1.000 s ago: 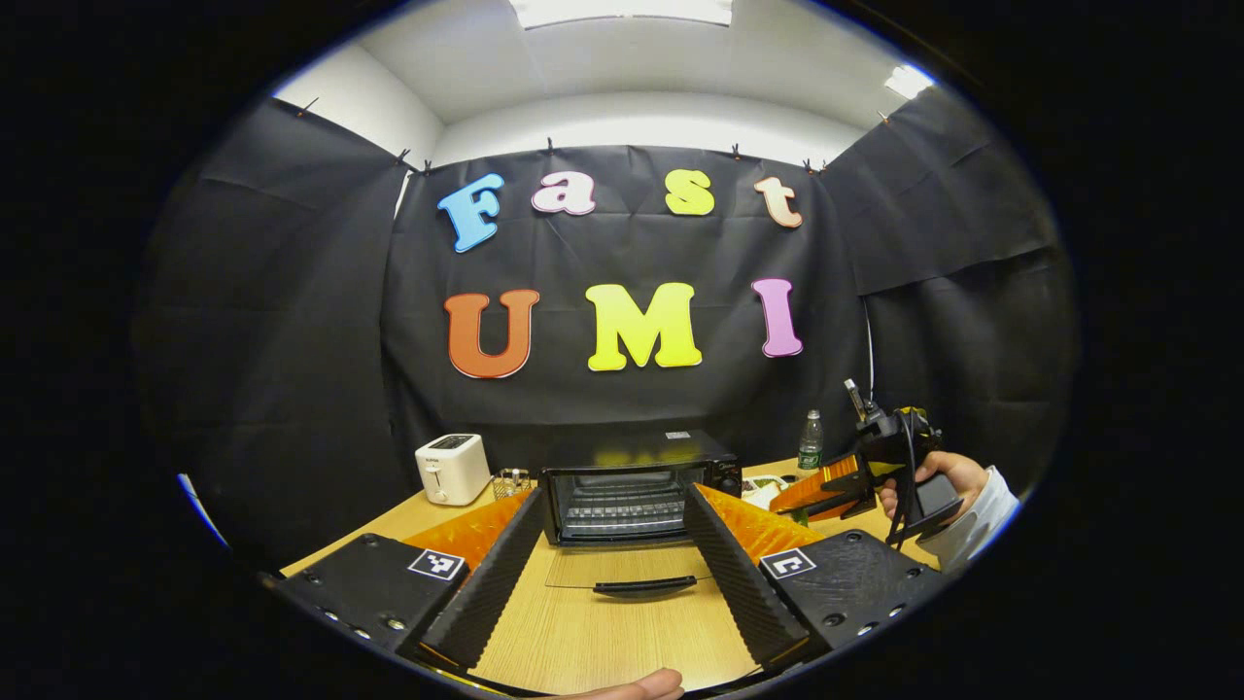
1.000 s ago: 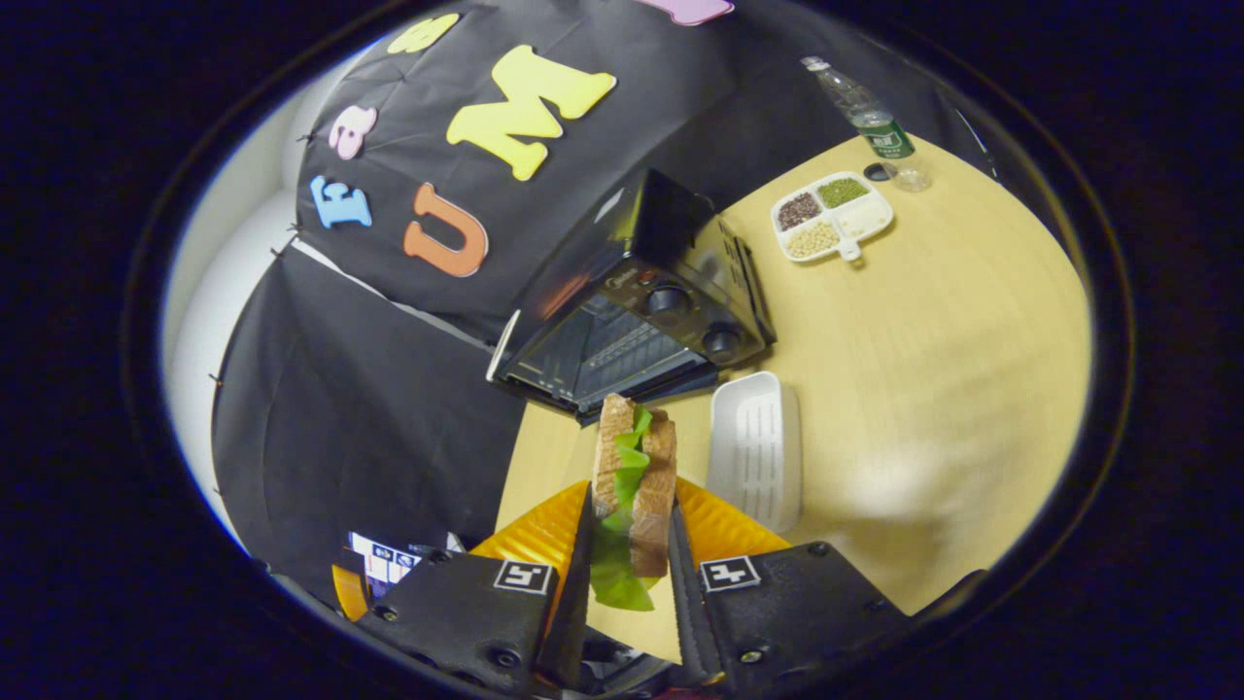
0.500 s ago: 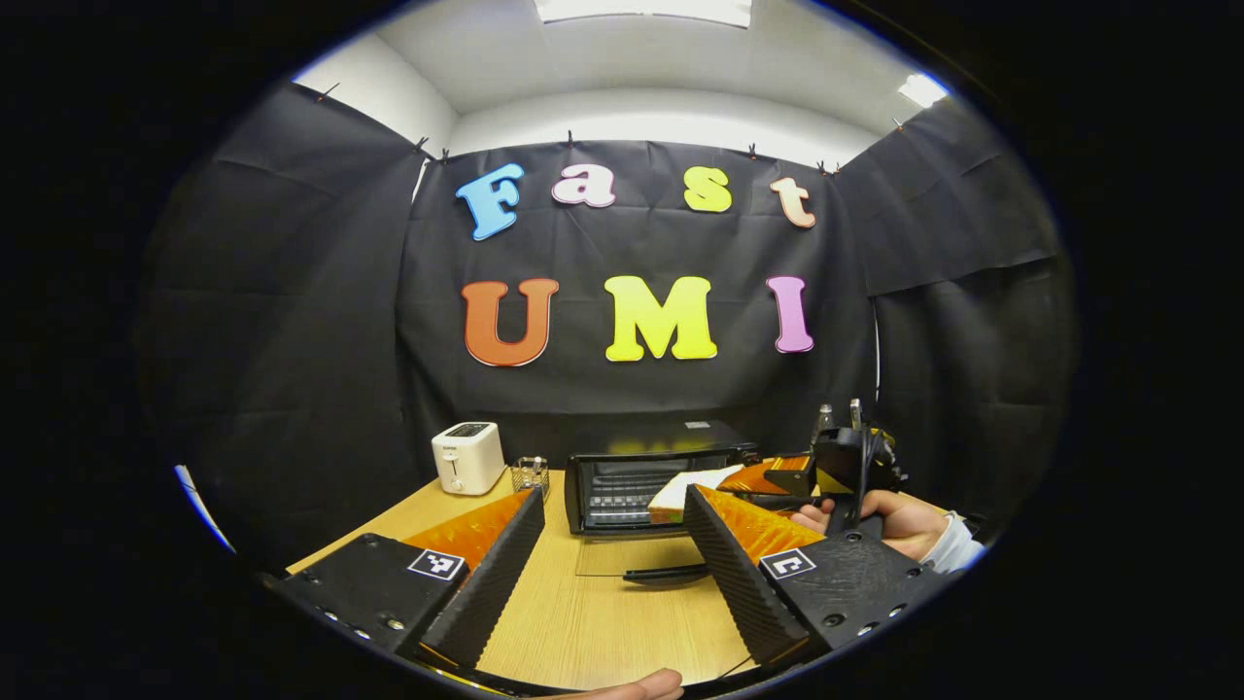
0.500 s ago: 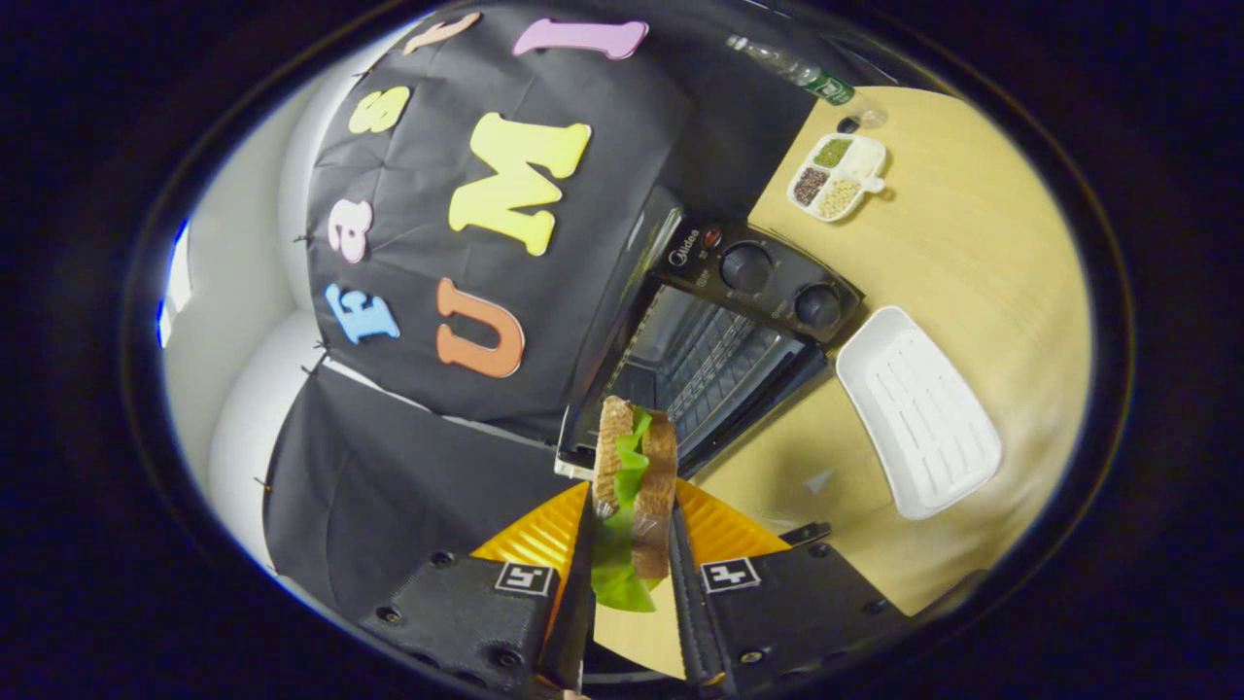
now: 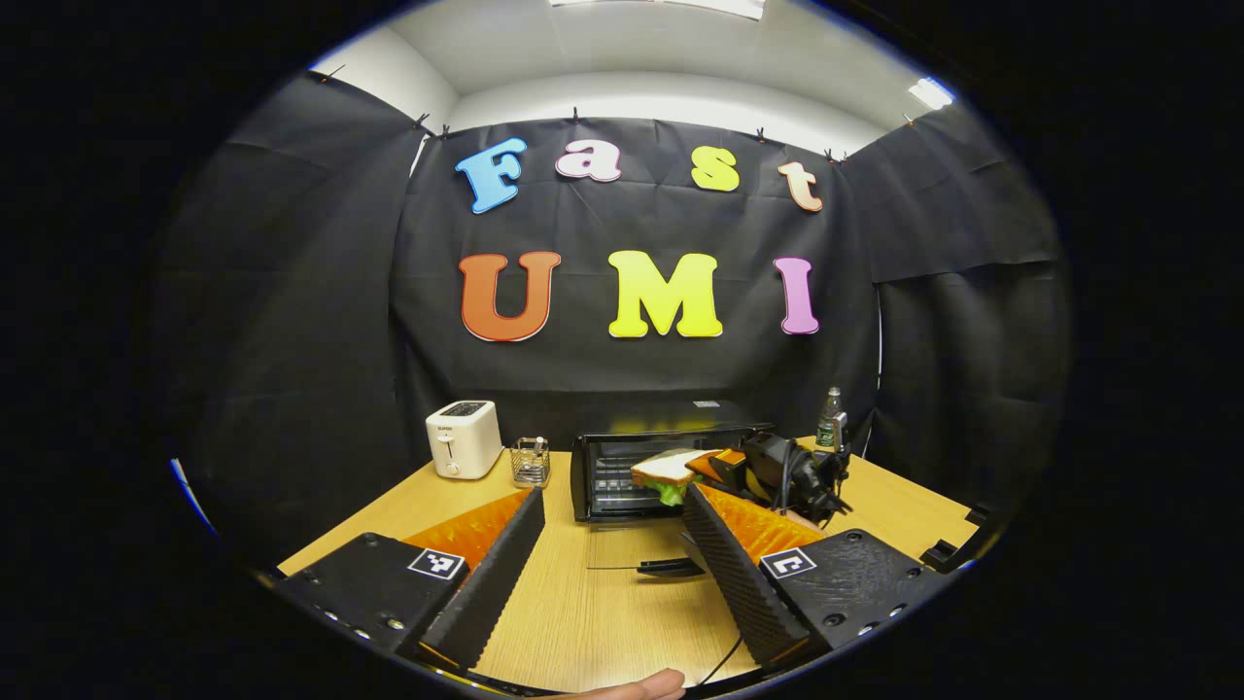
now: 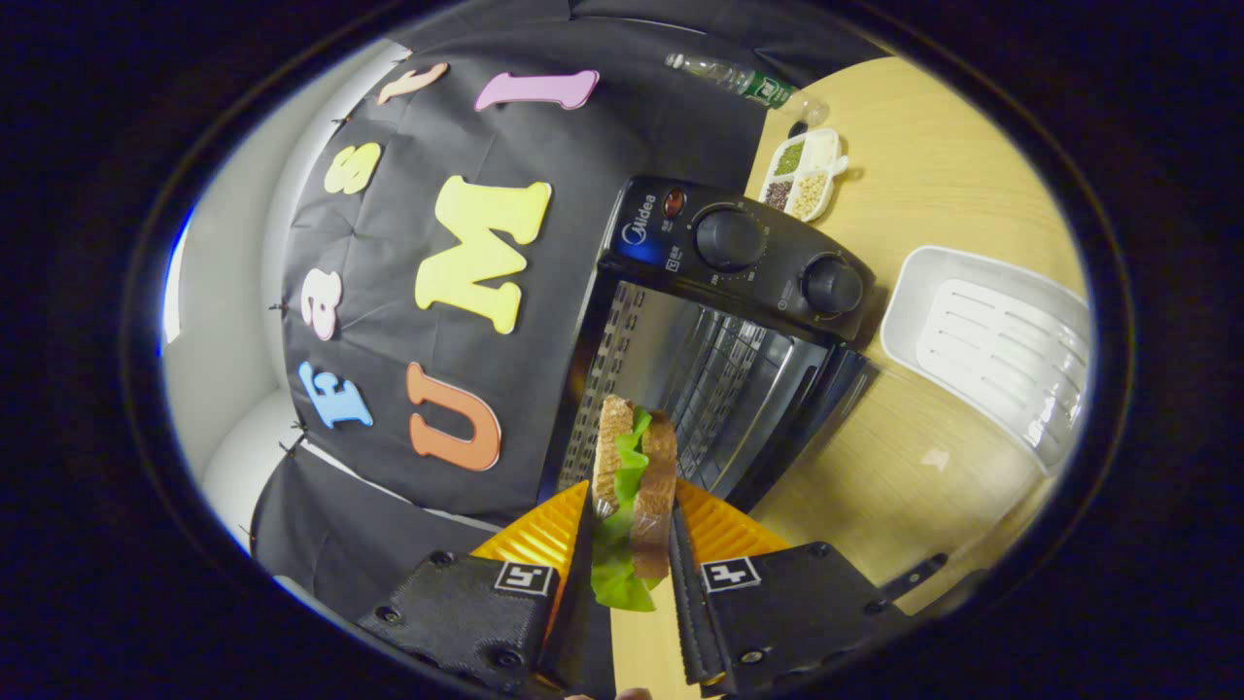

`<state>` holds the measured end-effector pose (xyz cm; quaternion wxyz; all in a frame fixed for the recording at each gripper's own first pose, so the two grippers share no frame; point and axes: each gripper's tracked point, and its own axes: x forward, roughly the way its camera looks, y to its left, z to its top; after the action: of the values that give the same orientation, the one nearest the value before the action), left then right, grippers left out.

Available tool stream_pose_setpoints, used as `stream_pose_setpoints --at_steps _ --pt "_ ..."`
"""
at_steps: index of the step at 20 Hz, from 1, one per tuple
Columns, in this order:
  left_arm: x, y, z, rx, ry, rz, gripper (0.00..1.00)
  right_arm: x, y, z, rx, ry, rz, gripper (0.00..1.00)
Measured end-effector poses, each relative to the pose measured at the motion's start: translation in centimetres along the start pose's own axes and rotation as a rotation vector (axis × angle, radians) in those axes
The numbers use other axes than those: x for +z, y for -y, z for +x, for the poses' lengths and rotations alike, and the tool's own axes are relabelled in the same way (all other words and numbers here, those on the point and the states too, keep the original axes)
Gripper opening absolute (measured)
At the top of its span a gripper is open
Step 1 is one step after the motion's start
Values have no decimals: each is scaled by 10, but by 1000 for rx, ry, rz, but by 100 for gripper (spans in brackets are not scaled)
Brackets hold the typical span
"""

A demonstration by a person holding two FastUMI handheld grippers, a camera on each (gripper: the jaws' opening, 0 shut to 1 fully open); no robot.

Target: Open the electric oven with the left hand, put the food in, and close the electric oven.

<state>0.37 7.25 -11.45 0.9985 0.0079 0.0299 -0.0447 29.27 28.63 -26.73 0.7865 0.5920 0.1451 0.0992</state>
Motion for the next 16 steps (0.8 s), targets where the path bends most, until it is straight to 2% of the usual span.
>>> stream_pose_setpoints --at_steps 7,13,16 --pt "-15 -10 7 1 -34 1 95 13 23 66 -75 164 -151 39" --pt "-37 -21 15 17 -83 -9 95 21 37 92 -103 194 -132 40" --pt "-43 -22 15 16 -96 -19 95 25 39 96 -120 216 -160 41"
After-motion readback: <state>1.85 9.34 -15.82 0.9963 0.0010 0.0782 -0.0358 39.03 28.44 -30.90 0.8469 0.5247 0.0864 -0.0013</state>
